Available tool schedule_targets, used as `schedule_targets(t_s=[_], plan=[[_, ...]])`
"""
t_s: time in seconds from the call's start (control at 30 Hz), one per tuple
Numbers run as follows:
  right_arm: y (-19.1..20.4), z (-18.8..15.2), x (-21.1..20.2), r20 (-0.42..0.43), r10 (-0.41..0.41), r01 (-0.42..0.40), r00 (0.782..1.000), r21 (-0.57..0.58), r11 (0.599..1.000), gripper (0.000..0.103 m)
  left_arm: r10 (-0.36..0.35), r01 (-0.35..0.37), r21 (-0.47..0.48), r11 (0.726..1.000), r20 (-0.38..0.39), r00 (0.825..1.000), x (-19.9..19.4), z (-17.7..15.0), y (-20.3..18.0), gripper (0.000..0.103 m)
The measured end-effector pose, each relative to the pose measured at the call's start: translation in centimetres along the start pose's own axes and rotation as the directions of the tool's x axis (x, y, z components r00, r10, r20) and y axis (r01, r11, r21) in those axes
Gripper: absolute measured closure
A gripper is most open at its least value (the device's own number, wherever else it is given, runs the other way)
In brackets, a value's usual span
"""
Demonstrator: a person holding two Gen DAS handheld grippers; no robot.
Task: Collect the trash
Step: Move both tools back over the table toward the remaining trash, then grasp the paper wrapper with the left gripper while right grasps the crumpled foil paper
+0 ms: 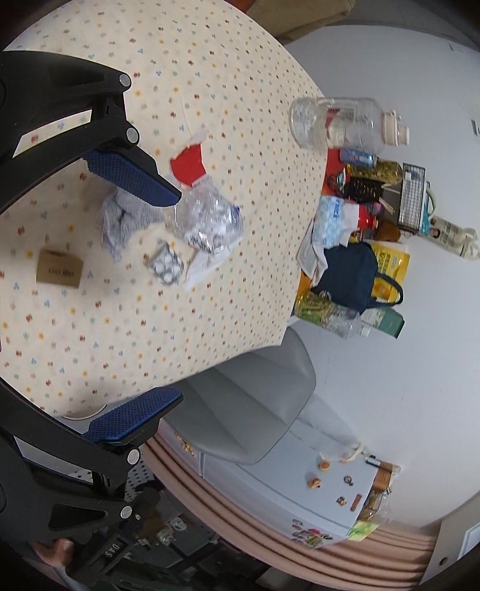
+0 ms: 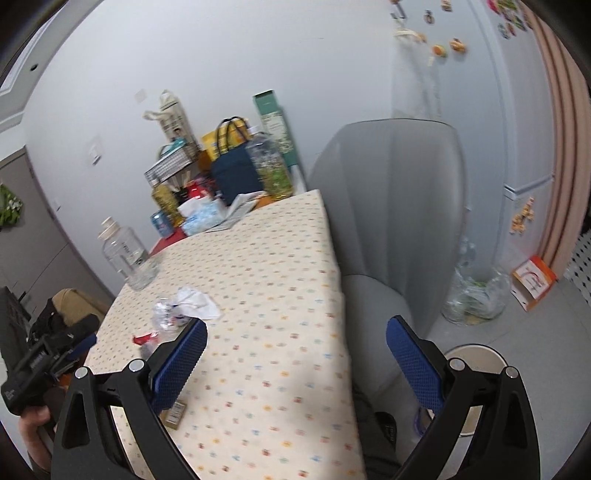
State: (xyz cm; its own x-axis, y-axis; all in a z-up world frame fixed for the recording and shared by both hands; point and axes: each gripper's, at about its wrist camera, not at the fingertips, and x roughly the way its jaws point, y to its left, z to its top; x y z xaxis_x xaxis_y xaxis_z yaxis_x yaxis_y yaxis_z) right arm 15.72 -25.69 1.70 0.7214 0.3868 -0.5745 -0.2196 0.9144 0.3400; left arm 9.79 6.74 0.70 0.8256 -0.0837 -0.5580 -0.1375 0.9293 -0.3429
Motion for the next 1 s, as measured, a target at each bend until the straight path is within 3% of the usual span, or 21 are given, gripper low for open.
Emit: schedule_targets(t_s=[0.47, 0.77, 0.87, 1.0], plan=[[6.2, -0.8, 4.6, -0.069, 0.080, -0.085, 0.994, -0.069, 0.994, 0.008, 0.080, -0.072, -0.150, 0.986, 0.049, 0.996, -2.4, 0.7, 9.1, 0.008], [6.8, -1.6, 8.0, -0.141, 0.101, -0.110, 0.985, -0.058, 0.992, 0.008, 0.084, -0.093, -0.211, 0.973, -0.050, 0.995, 0.7, -0.6, 12.1, 0.027], [7.0, -1.9, 8.5, -0.152, 0.110, -0.120, 0.982, -0.059, 0.991, 0.008, 0.070, -0.093, -0.235, 0.967, -0.103, 0.992, 2.3, -1.7, 12.6, 0.037], [7.3, -2.5, 9.3, -0.169, 0.117, -0.129, 0.979, -0.059, 0.990, 0.008, 0.032, -0.086, -0.295, 0.952, -0.182, 0.983, 4.2, -3.3, 13.4, 0.058]])
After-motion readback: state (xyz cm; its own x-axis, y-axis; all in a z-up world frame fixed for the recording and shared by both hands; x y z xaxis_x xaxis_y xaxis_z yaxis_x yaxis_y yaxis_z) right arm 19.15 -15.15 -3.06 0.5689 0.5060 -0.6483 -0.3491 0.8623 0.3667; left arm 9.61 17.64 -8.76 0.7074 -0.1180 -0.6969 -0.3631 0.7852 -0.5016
